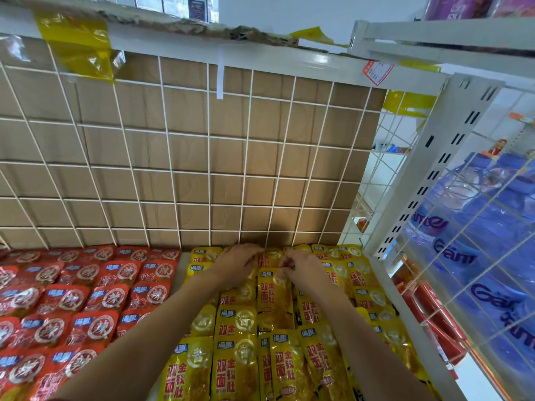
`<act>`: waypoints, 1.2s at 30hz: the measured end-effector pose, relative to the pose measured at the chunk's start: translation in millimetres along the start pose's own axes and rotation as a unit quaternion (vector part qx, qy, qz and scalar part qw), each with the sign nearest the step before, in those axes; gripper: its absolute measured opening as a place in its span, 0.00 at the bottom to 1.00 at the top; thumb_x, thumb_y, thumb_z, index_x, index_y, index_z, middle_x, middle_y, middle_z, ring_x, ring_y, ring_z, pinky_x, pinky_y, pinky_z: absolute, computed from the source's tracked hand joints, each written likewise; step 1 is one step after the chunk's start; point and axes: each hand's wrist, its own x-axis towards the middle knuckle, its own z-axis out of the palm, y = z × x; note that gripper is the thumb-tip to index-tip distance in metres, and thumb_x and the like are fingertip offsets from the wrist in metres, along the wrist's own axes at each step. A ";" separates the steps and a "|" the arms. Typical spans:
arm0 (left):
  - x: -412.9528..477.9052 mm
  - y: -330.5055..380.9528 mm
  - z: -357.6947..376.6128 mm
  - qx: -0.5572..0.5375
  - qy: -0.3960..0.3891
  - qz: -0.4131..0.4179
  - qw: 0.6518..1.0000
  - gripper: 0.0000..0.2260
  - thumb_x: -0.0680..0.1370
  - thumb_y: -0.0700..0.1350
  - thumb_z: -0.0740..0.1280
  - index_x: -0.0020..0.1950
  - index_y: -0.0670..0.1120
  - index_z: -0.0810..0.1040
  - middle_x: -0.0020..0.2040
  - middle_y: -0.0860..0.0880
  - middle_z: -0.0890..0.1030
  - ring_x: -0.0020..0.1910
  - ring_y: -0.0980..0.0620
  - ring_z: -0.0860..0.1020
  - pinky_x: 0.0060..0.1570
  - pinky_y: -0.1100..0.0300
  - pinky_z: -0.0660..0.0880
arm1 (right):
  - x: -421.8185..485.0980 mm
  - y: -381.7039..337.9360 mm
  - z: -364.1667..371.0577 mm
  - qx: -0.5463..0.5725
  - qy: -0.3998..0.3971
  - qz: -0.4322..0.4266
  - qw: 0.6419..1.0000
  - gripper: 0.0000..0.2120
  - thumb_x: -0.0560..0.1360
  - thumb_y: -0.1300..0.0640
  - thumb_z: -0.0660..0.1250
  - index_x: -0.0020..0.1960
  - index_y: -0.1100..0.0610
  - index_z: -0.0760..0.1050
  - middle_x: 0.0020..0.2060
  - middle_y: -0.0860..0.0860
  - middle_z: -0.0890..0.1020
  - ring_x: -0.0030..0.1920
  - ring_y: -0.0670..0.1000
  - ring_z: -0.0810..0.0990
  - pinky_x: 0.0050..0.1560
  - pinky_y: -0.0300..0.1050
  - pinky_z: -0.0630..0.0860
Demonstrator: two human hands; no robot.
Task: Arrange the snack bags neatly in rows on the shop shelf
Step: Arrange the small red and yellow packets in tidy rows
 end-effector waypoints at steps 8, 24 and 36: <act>1.2 -2.4 3.0 -0.009 0.001 0.002 1.000 0.17 0.80 0.42 0.56 0.69 0.49 0.69 0.68 0.49 0.70 0.68 0.49 0.67 0.69 0.52 0.61 | 17.3 -7.4 2.9 -0.006 0.008 0.035 0.999 0.05 0.72 0.58 0.67 0.48 0.55 0.78 0.48 0.52 0.81 0.51 0.52 0.78 0.47 0.41 0.71; 1.7 -0.4 2.7 -0.088 0.008 -0.020 0.996 0.19 0.80 0.36 0.54 0.69 0.48 0.70 0.69 0.50 0.70 0.68 0.52 0.68 0.64 0.65 0.61 | 23.9 -6.0 6.4 0.002 0.006 0.031 0.999 0.02 0.73 0.57 0.68 0.46 0.53 0.77 0.48 0.51 0.81 0.51 0.51 0.78 0.50 0.44 0.74; -4.1 4.1 -3.7 -0.101 0.020 -0.003 0.995 0.16 0.81 0.39 0.56 0.67 0.47 0.72 0.66 0.49 0.73 0.66 0.51 0.70 0.65 0.60 0.65 | 11.7 -0.5 3.8 0.004 0.055 0.001 0.998 0.05 0.74 0.55 0.65 0.50 0.53 0.76 0.49 0.51 0.79 0.50 0.51 0.77 0.45 0.40 0.71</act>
